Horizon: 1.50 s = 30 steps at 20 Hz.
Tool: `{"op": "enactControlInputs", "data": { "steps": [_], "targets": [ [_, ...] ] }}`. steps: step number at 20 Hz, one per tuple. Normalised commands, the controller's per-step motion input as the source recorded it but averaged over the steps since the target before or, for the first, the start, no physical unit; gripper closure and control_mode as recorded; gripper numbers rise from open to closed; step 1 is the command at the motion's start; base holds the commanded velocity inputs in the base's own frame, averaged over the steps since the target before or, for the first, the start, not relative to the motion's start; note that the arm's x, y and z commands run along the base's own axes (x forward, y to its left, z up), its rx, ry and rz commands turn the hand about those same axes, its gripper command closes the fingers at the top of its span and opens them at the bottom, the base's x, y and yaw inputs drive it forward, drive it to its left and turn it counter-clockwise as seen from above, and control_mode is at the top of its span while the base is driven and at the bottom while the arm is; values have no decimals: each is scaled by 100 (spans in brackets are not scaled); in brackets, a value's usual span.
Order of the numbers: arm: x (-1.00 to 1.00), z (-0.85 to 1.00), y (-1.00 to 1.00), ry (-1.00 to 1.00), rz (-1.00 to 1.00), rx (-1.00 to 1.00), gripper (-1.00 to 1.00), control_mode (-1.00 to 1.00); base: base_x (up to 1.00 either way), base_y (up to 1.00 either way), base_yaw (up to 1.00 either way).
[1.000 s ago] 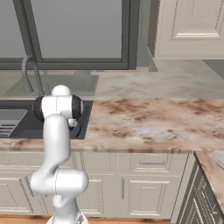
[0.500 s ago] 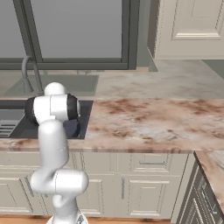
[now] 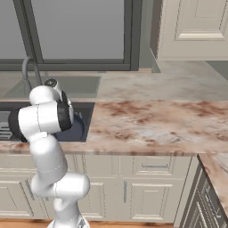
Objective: Move the pot and pan from the stove into the sink.
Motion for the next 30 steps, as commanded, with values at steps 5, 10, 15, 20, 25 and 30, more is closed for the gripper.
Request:
{"op": "enactControlInputs", "data": {
  "steps": [5,10,15,20,25,30],
  "targets": [
    [-71,70,-7,10,1,0,-100,-100,0,0,0],
    [-94,54,-8,7,3,-3,-100,-100,0,0,0],
    [-100,44,-8,4,6,-5,-100,-100,0,0,0],
    [-100,42,-7,5,6,-5,-100,-100,0,0,0],
    [-100,39,-10,2,7,-4,-100,-100,0,0,0],
    [-100,36,-10,0,12,-4,-100,-100,0,0,0]
  ]
}}
